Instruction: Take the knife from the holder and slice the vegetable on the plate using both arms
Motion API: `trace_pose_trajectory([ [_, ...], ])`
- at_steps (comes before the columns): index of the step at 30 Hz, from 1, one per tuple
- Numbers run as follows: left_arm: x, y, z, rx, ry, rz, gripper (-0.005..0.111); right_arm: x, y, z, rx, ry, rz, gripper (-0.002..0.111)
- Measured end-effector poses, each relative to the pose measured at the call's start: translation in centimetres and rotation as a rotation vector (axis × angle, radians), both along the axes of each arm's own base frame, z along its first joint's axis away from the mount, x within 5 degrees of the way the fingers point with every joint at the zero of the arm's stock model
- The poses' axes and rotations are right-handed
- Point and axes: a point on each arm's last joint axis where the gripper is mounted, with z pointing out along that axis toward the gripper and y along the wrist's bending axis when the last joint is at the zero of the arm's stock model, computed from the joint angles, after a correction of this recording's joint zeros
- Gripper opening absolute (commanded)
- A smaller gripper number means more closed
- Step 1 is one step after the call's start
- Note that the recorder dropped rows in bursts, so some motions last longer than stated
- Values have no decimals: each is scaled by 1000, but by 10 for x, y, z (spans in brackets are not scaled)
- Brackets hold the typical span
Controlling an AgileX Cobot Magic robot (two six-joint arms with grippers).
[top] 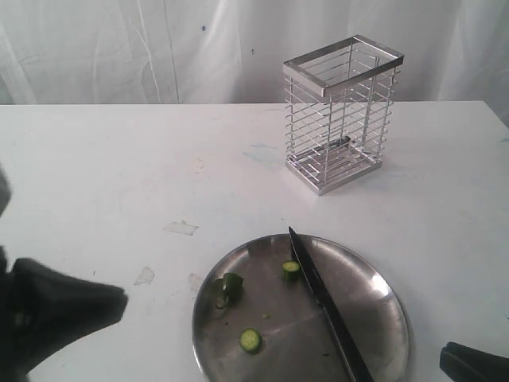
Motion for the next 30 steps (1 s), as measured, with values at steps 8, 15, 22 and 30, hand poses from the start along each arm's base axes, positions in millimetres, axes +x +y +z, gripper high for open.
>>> trace_pose_trajectory([
  [8, -38, 46, -57, -83, -147, 76, 0, 9, -14, 0, 0, 0, -313, 0],
  [15, -49, 63, -100, -126, -152, 185, 0, 13, -25, 0, 0, 0, -522, 0],
  [22, -53, 69, -109, -131, -137, 249, 0, 13, -25, 0, 0, 1, -530, 0],
  [30, -53, 70, -109, -106, -154, 250, 0, 13, -25, 0, 0, 1, -530, 0],
])
